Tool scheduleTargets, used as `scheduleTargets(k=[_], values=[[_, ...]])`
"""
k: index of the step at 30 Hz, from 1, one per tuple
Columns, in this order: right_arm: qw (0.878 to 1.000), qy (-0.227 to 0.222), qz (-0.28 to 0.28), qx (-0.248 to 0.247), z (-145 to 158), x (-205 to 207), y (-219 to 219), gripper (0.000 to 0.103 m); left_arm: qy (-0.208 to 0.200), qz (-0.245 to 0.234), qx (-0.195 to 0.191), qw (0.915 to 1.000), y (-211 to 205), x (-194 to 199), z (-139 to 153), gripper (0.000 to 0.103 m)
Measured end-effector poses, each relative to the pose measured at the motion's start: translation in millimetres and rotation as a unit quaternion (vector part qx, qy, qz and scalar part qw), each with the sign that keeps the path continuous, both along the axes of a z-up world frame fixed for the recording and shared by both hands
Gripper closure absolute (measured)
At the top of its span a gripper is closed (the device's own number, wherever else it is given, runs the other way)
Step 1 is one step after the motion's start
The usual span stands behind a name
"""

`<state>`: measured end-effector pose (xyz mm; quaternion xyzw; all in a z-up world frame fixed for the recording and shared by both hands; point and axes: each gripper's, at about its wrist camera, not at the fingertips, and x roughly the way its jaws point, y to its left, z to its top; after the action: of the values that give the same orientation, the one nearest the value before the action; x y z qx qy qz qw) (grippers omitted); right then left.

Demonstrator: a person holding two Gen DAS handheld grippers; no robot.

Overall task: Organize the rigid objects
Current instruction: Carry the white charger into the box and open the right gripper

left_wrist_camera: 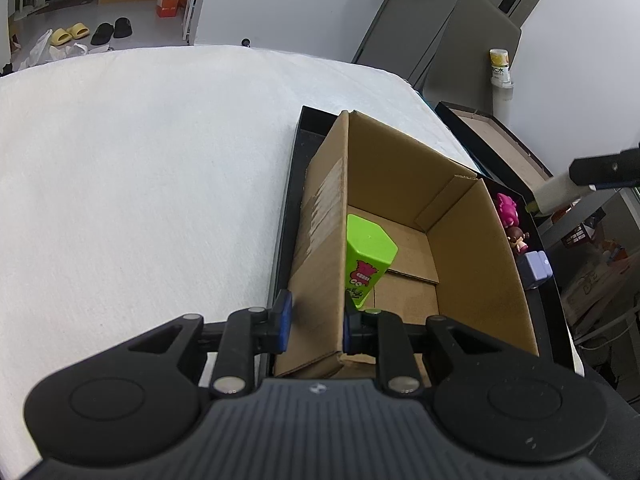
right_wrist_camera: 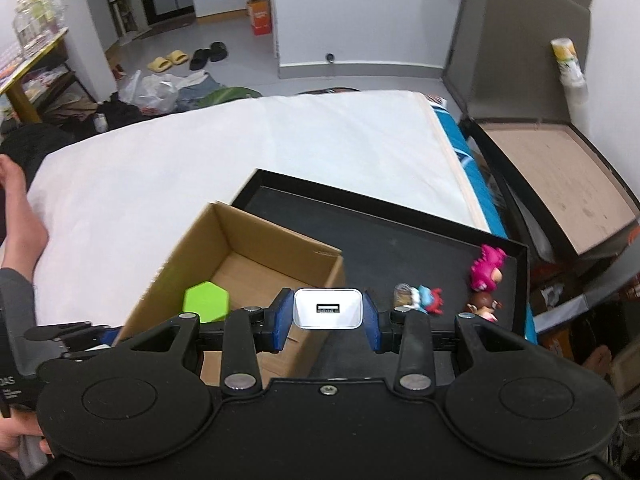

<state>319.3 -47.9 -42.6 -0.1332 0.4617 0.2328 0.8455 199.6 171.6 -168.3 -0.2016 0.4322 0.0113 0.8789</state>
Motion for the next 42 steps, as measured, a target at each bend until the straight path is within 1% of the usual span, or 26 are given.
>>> scheduleTargets(k=[9, 16, 33, 35, 36, 39, 42], values=[[0.999, 0.005, 0.049, -0.003, -8, -5, 32, 0.067, 0.0, 0.0, 0.0, 1.0, 0, 0, 0, 0.082], [0.998, 0.011, 0.068, -0.009, -21, -3, 55, 0.067, 0.0, -0.001, 0.0, 1.0, 0, 0, -1, 0.082], [0.996, 0.035, 0.074, -0.019, -65, 10, 106, 0.066, 0.002, 0.0, -0.007, 1.0, 1, 1, -2, 0.082], [0.997, 0.036, 0.072, -0.02, -68, 11, 111, 0.066, 0.001, 0.001, -0.007, 1.0, 2, 1, -2, 0.082], [0.997, 0.037, 0.069, -0.015, -67, 12, 112, 0.064, 0.0, 0.0, -0.009, 1.0, 3, 1, -2, 0.082], [0.997, 0.039, 0.062, 0.004, -63, 14, 112, 0.064, -0.004, 0.001, -0.01, 0.9999, 4, 0, -1, 0.082], [0.997, 0.037, 0.061, 0.009, -57, 14, 108, 0.063, -0.005, 0.0, -0.012, 0.9999, 5, -2, -1, 0.082]])
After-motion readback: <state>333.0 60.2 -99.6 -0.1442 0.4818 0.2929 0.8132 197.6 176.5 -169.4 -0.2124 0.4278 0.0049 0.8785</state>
